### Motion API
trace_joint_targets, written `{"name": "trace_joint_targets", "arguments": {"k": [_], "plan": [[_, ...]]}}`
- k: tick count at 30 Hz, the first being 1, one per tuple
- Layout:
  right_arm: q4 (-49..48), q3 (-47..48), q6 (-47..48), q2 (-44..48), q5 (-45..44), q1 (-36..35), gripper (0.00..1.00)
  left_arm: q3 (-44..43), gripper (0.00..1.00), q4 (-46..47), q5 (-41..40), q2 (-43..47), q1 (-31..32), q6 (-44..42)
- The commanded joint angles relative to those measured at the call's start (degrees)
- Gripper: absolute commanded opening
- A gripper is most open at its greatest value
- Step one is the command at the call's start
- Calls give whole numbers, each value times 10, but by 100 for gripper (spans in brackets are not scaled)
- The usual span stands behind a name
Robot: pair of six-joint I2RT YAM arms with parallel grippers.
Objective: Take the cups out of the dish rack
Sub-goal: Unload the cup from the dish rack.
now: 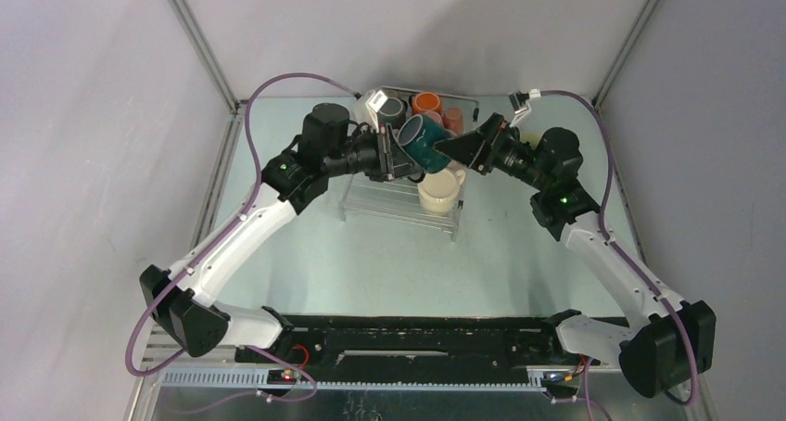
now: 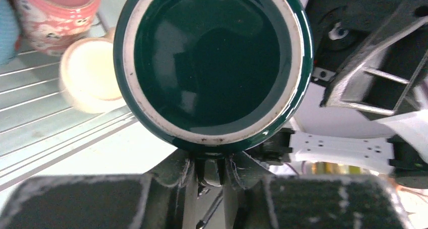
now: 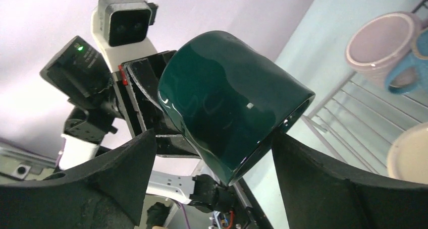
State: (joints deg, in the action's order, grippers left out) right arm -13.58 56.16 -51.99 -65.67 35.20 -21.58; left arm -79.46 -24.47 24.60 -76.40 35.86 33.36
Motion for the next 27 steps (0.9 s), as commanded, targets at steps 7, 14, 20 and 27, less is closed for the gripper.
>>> {"name": "trace_joint_targets", "arguments": {"k": [7,14,20,27], "plan": [[-234,-37,-163,-6,39,-4,78,3,0,201,92,20,-5,123],[-270,-42,-184,-4,23,-6,63,20,0,220,101,24,-5,142],[-291,-43,-190,-7,12,-6,54,44,0,259,115,24,-5,170],[-315,-43,-202,-21,9,-10,33,69,0,317,137,21,-5,214]]}}
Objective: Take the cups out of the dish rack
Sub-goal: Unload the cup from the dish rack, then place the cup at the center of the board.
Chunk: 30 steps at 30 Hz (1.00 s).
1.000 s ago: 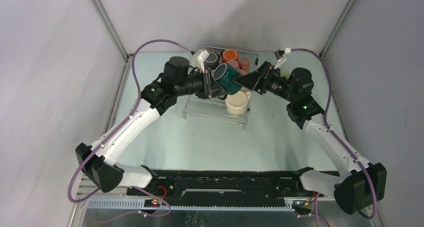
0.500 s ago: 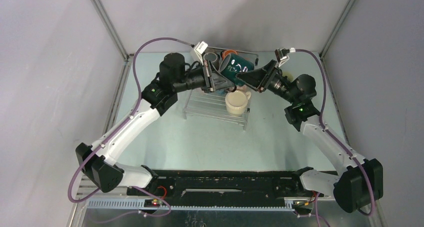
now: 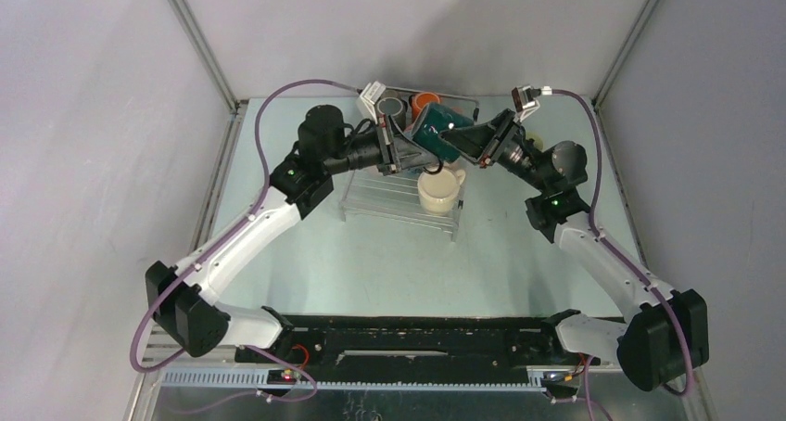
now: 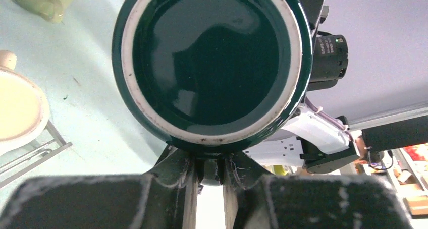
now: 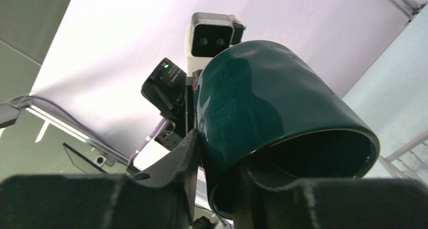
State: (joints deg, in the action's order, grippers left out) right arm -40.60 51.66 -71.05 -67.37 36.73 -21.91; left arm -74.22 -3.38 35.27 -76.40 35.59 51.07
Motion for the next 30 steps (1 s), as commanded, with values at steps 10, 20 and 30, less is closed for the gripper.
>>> {"name": "trace_joint_targets", "arguments": {"k": [10,20,30], "plan": [[6,13,23,1,-30,-19,0,45,62,107,21,32,-3,43],[303,95,196,41,-114,-30,0,61,100,-24,-44,78,-3,-60],[652,217,381,22,-270,14,0,36,100,-204,-139,128,-3,-213]]}}
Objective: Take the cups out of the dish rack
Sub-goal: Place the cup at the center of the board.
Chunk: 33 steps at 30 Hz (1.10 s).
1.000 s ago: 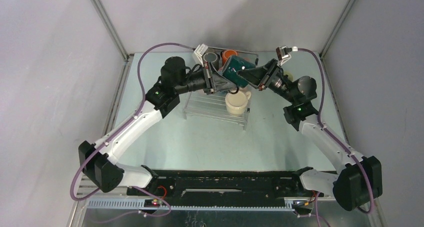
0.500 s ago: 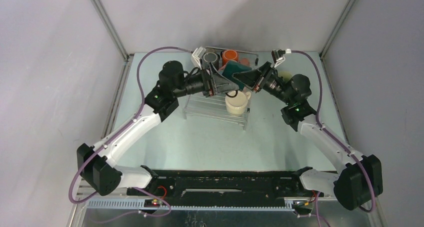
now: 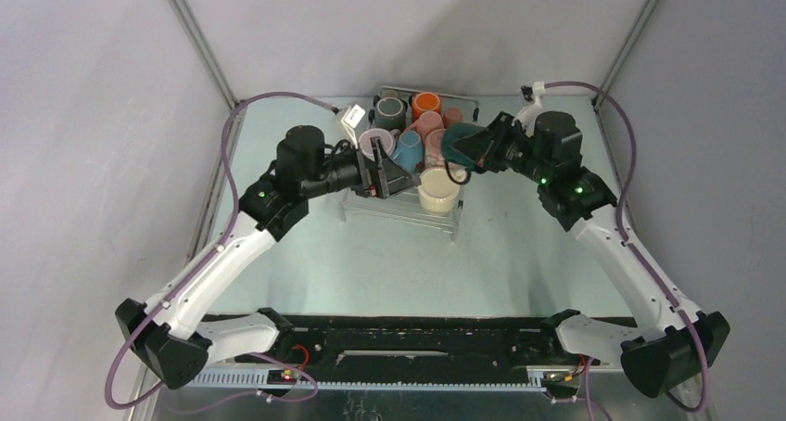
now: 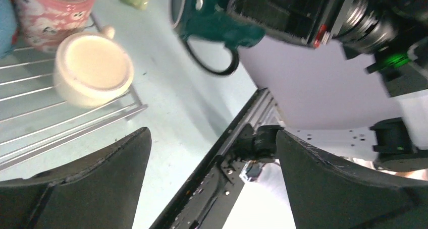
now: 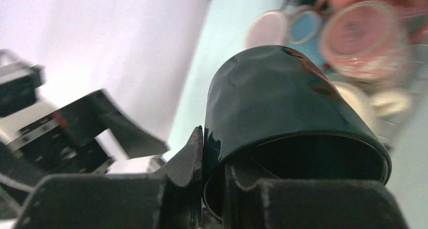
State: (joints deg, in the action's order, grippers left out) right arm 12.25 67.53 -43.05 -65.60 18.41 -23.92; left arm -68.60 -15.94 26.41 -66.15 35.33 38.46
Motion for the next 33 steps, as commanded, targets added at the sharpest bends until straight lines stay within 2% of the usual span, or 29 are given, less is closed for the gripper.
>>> {"name": "trace_joint_targets", "arguments": {"k": [1,6,13,21,24,33], "plan": [[144,66,111,1,-91,53,0,-23,100,-89,-57,29,0,-99],[228,82,165,-22,-119,166,0,-20,100,-119,-71,49,0,-136],[241,99,206,-95,-143,275,0,7,100,-118,-63,67,4,-155],[252,188,235,-229,-184,310,0,32,100,-118,-69,86,9,-173],[273,249,248,-288,-212,319,0,36,100,-118,-68,88,9,-179],[342,417,256,-452,-216,342,0,35,100,-116,-56,82,9,-189]]}}
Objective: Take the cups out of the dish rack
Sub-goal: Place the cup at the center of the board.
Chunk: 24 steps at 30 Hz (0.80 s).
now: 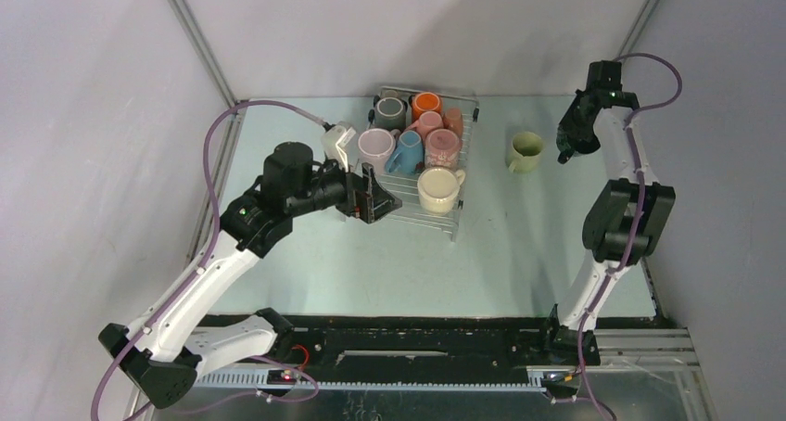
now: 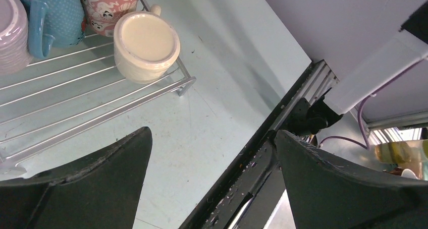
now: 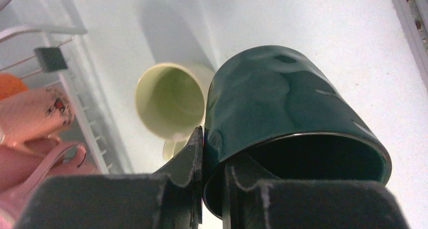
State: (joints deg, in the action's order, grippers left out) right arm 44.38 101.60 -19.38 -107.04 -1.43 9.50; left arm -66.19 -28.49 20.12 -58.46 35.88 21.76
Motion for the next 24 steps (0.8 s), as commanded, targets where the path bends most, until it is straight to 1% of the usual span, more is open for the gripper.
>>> {"name": "trace_joint_targets", "arguments": {"k": [1,7,10,13,24], "plan": [[29,95,20,-54,-19,8,0,10,100,10,6,5,3,-23],[88,222,14,-161,-17,8,0,7,100,11,12,-2,3,-27],[107,260,10,-197,-16,7,0,7,100,10,13,-2,3,-30],[113,276,5,-222,-13,4,0,8,100,10,13,-1,3,-30],[126,279,0,-276,-23,-6,0,12,100,8,16,-3,3,-30]]}}
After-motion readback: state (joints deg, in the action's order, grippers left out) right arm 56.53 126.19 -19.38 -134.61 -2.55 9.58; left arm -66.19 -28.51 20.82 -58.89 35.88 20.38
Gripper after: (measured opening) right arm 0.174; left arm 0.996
